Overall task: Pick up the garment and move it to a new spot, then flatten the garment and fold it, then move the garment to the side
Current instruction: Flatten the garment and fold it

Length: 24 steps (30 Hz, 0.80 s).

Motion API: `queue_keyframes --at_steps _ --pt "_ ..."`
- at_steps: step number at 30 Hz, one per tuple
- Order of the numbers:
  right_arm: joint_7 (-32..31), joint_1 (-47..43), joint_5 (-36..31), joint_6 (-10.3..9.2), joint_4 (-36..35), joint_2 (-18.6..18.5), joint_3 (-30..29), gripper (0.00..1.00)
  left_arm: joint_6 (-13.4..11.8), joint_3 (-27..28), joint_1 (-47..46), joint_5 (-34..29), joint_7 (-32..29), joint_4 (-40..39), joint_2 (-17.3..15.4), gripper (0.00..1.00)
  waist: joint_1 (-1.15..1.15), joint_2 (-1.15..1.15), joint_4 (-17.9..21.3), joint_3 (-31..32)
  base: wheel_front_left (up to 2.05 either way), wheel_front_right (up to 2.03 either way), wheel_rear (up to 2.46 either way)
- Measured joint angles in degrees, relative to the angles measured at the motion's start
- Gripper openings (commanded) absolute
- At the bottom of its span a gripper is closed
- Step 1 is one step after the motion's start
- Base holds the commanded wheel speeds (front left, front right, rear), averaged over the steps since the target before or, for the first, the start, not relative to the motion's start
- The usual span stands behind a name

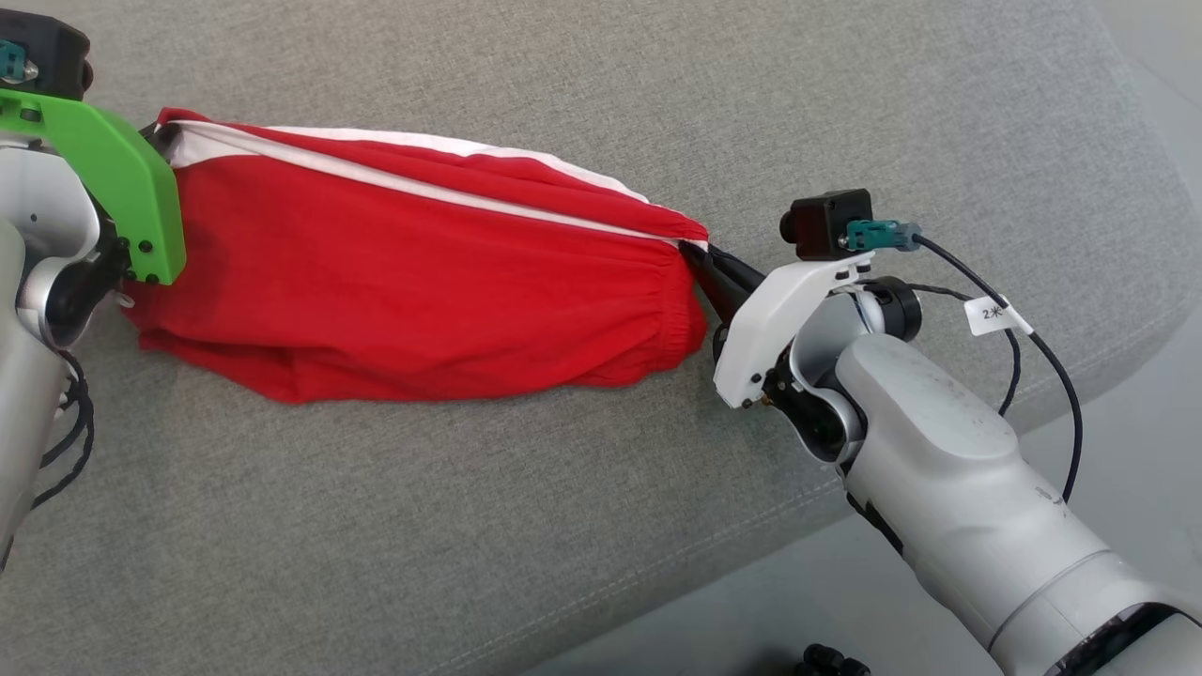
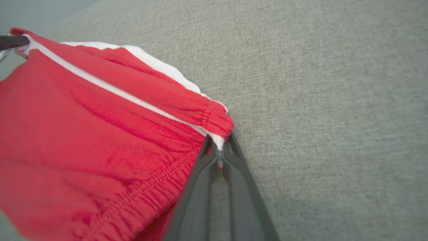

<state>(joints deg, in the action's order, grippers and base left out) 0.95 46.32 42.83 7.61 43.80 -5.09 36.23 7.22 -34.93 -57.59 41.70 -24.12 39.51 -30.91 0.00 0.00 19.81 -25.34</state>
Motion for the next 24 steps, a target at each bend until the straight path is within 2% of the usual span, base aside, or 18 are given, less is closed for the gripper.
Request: queue_keyframes --at_steps 1,2,3,4,14,24 --pt "0.3 0.19 0.24 0.0 0.49 -0.01 0.16 0.9 -0.15 0.05 -0.05 0.12 0.0 0.11 0.18 0.29 0.0 0.0 -0.21 0.2 0.0 0.0 0.0" --pt "0.73 0.32 0.56 0.0 0.88 -0.03 0.46 1.0 -0.18 0.08 -0.1 0.31 -0.01 0.27 0.42 0.51 0.0 0.0 -0.42 0.43 0.0 0.0 0.0" --pt "0.91 0.44 0.91 -0.05 1.36 -0.15 0.75 1.0 -0.19 0.05 -0.14 0.51 -0.03 0.36 0.63 0.96 0.0 0.0 -0.62 0.69 0.0 0.0 0.0" --pt "1.15 0.5 1.34 -0.07 1.75 -0.43 1.05 1.0 -0.25 0.03 -0.2 0.6 -0.18 0.42 0.71 1.0 0.0 0.0 -0.82 0.96 0.0 0.0 0.0" --pt "2.02 0.94 3.79 -0.09 2.9 -3.64 4.25 1.0 -0.23 -0.9 0.14 2.32 -3.18 -0.37 0.9 1.0 0.0 0.0 -2.29 4.57 0.0 0.0 0.0" --pt "3.55 -2.36 6.0 -0.09 0.71 -9.98 3.88 1.0 -0.63 0.7 9.37 8.49 -3.3 -2.27 1.62 1.0 0.0 0.0 -3.73 9.6 0.0 0.0 0.0"
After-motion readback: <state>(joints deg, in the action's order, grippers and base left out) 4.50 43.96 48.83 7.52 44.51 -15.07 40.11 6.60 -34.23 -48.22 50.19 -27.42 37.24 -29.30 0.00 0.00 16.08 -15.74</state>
